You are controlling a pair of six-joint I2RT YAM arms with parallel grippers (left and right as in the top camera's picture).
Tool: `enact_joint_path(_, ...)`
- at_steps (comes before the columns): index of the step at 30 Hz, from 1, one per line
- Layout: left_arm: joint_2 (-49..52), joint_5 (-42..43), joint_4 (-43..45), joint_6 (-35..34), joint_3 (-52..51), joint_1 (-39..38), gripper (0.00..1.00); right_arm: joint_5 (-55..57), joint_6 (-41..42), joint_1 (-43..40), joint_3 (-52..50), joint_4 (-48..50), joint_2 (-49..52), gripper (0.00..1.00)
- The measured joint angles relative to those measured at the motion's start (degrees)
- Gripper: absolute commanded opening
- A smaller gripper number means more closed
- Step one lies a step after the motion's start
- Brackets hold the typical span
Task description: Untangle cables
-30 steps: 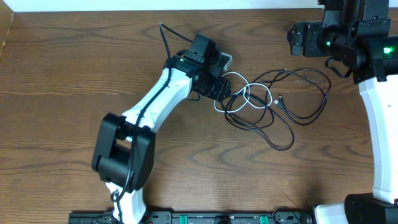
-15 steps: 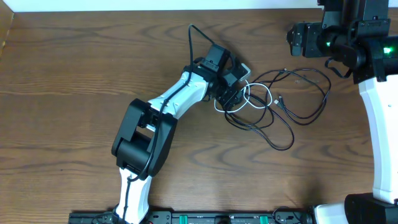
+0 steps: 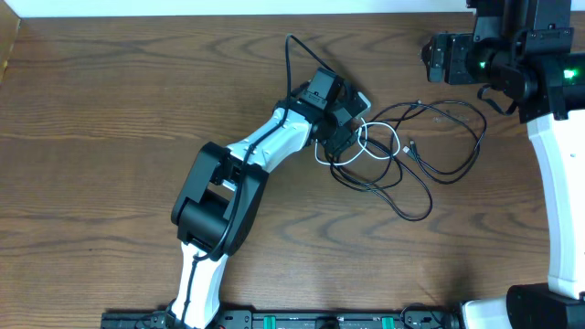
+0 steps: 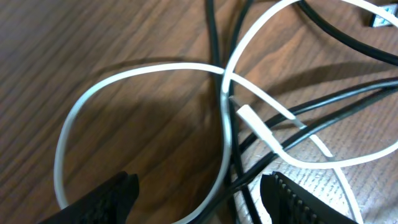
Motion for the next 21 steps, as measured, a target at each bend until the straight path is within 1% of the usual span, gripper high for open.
enact_joint_path(3, 0.24, 0.00, 1.18, 0.59, 0.00, -0.63, 0.62, -0.02, 0.00, 0.00, 0.00, -0.02, 0.00, 0.87)
enact_joint_path(4, 0.50, 0.00, 1.27, 0.66, 0.00, -0.79, 0.59, -0.02, -0.02, 0.00, 0.00, 0.00, 0.00, 0.87)
enact_joint_path(5, 0.85, 0.00, 1.25, 0.83, 0.00, -0.92, 0.53, -0.02, -0.02, 0.00, 0.00, 0.00, 0.00, 0.87)
enact_joint_path(6, 1.22, 0.00, 1.27, 1.05, 0.00, -0.94, 0.44, -0.02, 0.00, 0.00, 0.00, 0.00, 0.00, 0.87)
enact_joint_path(7, 1.62, 0.00, 1.25, 1.05, 0.00, -0.96, 0.30, -0.02, -0.02, 0.00, 0.00, 0.00, 0.00, 0.87)
enact_joint_path(9, 2.27, 0.00, 1.97, 1.62, 0.00, -0.94, 0.10, -0.02, 0.00, 0.00, 0.00, -0.02, 0.00, 0.87)
enact_joint_path(10, 2.27, -0.13, 2.19, 1.64, 0.00, -0.94, 0.08, -0.02, -0.02, 0.00, 0.00, 0.00, 0.00, 0.88)
enact_joint_path(16, 2.32, -0.39, 4.79, 0.94, 0.00, -0.74, 0.08, -0.02, -0.02, 0.00, 0.00, 0.00, 0.00, 0.88)
enact_joint_path(21, 0.31, -4.94, 5.20, -4.44, 0.00, 1.05, 0.08, -0.09, 0.00, 0.00, 0.00, 0.22, 0.00, 0.88)
